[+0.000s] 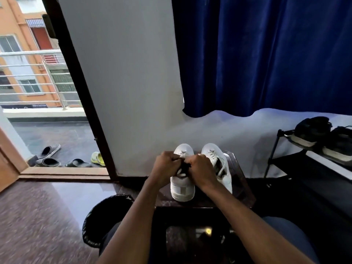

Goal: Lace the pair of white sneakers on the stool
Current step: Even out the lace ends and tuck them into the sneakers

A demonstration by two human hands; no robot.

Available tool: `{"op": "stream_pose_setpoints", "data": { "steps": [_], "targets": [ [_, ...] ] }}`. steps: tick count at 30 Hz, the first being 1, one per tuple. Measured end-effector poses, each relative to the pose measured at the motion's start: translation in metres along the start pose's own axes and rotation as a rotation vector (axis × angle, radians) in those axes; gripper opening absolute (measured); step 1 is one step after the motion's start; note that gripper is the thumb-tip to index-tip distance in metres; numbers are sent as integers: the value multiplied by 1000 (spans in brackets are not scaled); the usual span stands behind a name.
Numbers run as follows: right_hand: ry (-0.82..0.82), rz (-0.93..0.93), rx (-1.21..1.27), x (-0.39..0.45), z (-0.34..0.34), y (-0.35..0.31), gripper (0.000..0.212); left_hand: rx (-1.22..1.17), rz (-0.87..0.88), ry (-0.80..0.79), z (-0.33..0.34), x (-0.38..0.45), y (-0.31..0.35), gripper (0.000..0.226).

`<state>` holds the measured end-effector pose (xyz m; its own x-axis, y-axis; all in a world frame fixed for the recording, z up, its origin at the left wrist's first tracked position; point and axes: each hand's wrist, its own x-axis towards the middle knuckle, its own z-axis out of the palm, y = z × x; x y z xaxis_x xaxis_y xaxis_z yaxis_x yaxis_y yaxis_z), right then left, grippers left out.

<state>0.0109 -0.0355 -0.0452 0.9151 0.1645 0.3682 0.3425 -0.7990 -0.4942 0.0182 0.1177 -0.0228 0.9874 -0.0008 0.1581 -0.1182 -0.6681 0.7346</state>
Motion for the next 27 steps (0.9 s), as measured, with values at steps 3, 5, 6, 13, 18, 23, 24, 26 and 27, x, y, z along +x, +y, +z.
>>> {"op": "stream_pose_setpoints", "data": {
  "steps": [3, 5, 6, 13, 18, 23, 24, 26, 27],
  "targets": [
    [-63, -33, -40, 0, -12, -10, 7, -100, -32, -199, -15, 4, -2, 24],
    [-166, -20, -50, 1, -24, -16, 5, -201, -52, -336, -26, 0, -1, 7],
    [-227, -16, -69, 3, -28, -17, 11, -191, -32, -412, -31, -2, -2, 15],
    [-244, 33, 71, 2, -36, 1, 42, 171, 156, -294, -19, -1, -9, 36],
    [115, 137, 155, 1, -35, 6, 25, 396, 107, -323, -1, 2, 3, 35],
    [-57, 102, 2, -3, -22, 6, 7, 260, 24, -201, -15, 3, 0, 26],
    [-26, 116, 35, -5, -23, 4, 5, 202, -17, -107, -19, 1, 0, 17],
    [-5, 115, 120, -7, -24, -2, 7, 146, -43, 14, -23, 1, -5, 8],
    [-34, 91, 139, -8, -24, -3, 9, 115, -61, 11, -22, 1, -8, 15]
  ]
}}
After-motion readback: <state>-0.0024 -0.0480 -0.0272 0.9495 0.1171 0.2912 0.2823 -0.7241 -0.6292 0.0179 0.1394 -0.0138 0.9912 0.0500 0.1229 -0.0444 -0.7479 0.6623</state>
